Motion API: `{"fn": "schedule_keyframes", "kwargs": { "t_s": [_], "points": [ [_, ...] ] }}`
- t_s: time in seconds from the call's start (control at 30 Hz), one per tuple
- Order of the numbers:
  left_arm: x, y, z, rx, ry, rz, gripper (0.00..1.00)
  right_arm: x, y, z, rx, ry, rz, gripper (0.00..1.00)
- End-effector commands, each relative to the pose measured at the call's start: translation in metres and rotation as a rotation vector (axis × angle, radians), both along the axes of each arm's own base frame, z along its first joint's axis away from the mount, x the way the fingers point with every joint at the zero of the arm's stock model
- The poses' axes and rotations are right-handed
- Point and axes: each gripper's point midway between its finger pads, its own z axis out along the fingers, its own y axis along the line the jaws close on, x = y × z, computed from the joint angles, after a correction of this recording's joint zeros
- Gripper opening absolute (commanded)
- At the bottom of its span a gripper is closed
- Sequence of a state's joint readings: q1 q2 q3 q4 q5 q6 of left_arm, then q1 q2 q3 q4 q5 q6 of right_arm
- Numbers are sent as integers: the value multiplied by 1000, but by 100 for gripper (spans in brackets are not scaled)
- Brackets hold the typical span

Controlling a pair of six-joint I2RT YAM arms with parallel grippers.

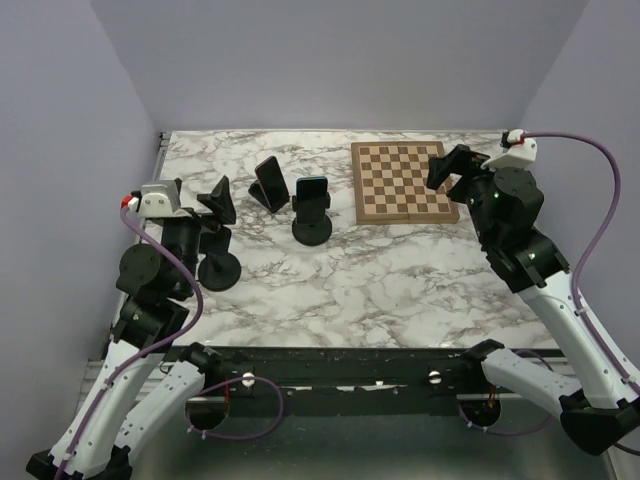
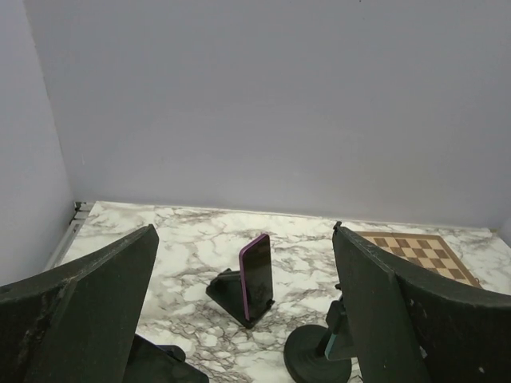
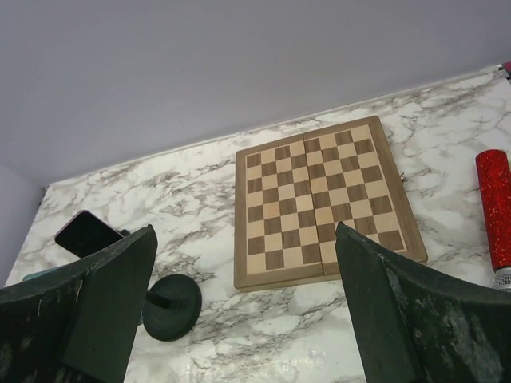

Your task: Remove the phone from the phone stand

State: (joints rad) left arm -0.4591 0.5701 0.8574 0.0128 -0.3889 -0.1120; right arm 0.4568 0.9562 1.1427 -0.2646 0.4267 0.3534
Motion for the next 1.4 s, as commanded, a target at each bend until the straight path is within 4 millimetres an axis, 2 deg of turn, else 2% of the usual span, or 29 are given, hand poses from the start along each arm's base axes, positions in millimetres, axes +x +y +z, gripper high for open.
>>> {"fn": "schedule_keyframes", "kwargs": {
  "t_s": [0.0,0.17,0.27,0.37,0.5,0.57,0.7,0.87,1.03,1.17,1.37],
  "points": [
    [5,-10,3,6,20,-40,99,4,-9,-1,22,8,-69,100],
    [8,-17,-1,15,52,-70,99,4,-5,-5,45,5,-55,100],
    [8,-18,-2,12,55,-76,99,6,-13,-15,125,22,-131,100],
    [8,-17,-2,9,54,-71,99,13,-1,-23,113,55,-88,100],
    [9,-16,-3,8,56,-63,99,27,19,-51,102,197,-44,100],
    [9,-15,-3,7,57,-58,99,35,38,-69,114,269,14,100],
    [9,-13,-3,5,58,-45,99,41,83,-93,135,358,126,100],
    [11,-15,-5,7,65,-53,99,33,148,-112,48,399,226,100],
    [12,-19,-7,3,75,-69,99,20,205,-115,-14,371,257,100],
    [12,-19,-7,-1,74,-74,99,21,239,-120,-41,362,274,100],
    [11,-19,-6,0,72,-72,99,30,268,-117,-77,340,303,100]
  ]
}}
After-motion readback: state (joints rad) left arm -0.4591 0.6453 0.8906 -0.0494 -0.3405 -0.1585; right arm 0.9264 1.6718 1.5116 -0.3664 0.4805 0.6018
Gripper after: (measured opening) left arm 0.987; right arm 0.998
